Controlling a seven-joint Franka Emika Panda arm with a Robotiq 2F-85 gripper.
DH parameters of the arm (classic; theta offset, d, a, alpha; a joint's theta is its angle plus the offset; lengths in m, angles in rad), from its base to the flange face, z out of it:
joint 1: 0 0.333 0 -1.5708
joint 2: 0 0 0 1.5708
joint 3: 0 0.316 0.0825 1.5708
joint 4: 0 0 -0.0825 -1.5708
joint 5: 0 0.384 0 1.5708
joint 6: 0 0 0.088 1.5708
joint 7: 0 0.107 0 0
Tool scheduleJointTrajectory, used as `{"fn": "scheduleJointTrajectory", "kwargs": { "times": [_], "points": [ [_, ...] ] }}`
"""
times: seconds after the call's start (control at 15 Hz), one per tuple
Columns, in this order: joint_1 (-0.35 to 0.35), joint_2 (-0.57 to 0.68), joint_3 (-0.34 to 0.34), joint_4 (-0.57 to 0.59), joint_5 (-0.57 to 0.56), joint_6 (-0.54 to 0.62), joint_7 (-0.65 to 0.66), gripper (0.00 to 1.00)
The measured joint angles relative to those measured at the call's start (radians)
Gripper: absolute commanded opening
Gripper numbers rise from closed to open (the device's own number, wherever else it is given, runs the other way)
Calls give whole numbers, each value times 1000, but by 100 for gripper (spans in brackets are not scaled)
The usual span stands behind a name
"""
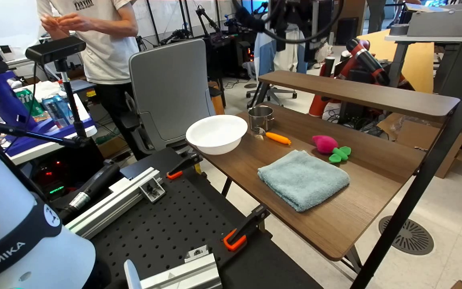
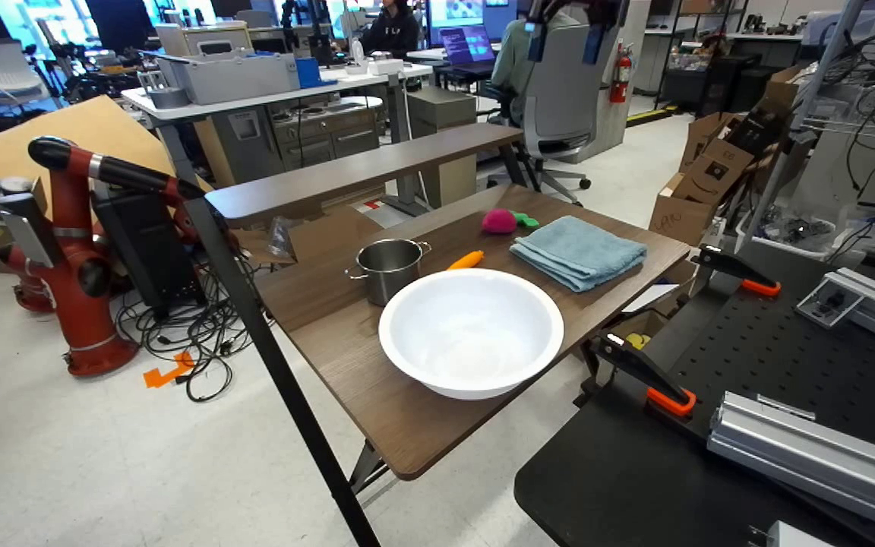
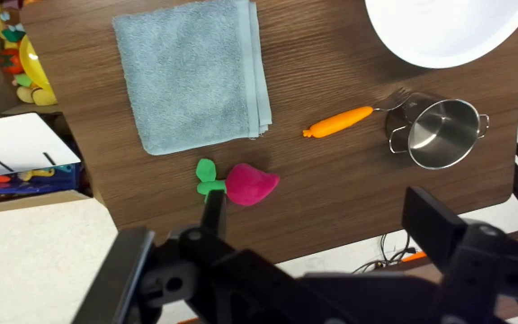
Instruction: Put the beetroot plushie in the white bowl
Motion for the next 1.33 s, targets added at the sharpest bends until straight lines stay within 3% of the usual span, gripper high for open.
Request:
{"fn": "scheduleJointTrajectory", "kwargs": {
  "times": [0.47, 1.33],
  "points": [
    [-11, 343, 0, 247, 113, 28, -22, 100],
    [-30, 689, -2, 511, 115, 25, 81, 100]
  ]
}}
